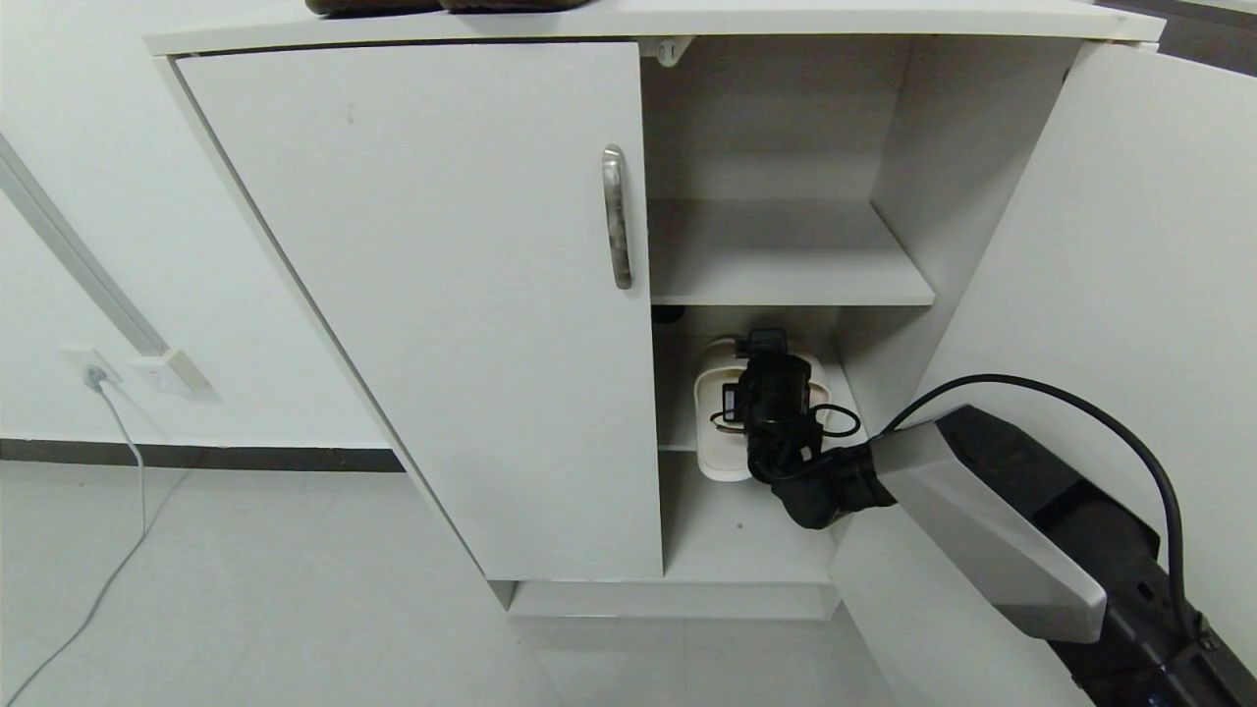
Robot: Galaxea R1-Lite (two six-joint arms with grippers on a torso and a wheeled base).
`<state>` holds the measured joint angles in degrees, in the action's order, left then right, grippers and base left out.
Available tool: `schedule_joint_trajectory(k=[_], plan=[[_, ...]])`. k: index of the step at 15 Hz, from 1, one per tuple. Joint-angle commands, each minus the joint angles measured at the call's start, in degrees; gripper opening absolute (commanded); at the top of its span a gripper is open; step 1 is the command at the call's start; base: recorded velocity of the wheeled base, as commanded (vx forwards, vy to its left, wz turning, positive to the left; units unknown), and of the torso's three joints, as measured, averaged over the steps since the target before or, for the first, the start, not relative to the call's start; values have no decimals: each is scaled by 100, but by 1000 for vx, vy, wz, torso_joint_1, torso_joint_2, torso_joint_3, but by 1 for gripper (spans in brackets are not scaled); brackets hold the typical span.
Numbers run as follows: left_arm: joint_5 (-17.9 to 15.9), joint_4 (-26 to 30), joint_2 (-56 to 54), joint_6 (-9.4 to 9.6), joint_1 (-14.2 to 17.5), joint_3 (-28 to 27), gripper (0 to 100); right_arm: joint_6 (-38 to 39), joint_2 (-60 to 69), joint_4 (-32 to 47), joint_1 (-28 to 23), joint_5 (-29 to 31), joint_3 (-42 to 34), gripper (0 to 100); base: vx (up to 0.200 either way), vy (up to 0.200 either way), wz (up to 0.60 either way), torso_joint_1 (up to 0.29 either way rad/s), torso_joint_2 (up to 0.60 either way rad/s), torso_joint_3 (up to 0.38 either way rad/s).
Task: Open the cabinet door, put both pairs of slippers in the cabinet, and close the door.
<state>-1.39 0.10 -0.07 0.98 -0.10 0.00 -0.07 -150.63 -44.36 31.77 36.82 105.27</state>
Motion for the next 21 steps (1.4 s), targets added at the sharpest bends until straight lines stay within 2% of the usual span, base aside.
schedule_joint_trajectory(k=[1, 10, 11, 17, 21], plan=[[-2, -1, 7, -1, 1, 0, 0, -1, -46, 6, 5, 1, 64, 0, 0, 0, 0, 0, 0, 0], [-2, -1, 7, -1, 1, 0, 0, -1, -151, 68, 5, 10, 161, 0, 0, 0, 0, 0, 0, 0], [-2, -1, 7, -1, 1, 0, 0, -1, -160, 68, 5, 10, 161, 100, 0, 0, 0, 0, 0, 0], [-2, -1, 7, -1, 1, 0, 0, -1, -90, 6, 31, 19, -59, 100, 0, 0, 0, 0, 0, 0], [-2, -1, 7, -1, 1, 0, 0, -1, 394, -257, 154, 63, -788, 100, 0, 0, 0, 0, 0, 0]])
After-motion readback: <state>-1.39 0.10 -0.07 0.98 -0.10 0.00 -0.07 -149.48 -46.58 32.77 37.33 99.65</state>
